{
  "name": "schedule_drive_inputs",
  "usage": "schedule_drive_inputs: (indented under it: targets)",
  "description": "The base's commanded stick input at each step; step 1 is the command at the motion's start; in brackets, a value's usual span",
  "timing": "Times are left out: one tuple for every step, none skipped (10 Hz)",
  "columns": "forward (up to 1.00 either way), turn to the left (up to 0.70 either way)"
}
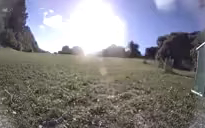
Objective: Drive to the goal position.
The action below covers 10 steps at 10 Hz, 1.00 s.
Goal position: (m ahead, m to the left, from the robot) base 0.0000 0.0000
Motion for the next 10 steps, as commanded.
schedule_drive_inputs:
  targets:
    - [0.00,-0.50]
    - [0.00,-0.50]
    - [0.00,-0.50]
    - [0.00,-0.50]
    - [0.07,-0.50]
    - [0.26,-0.50]
    - [0.46,-0.50]
    - [0.50,-0.50]
    - [0.50,-0.50]
    - [0.00,-0.27]
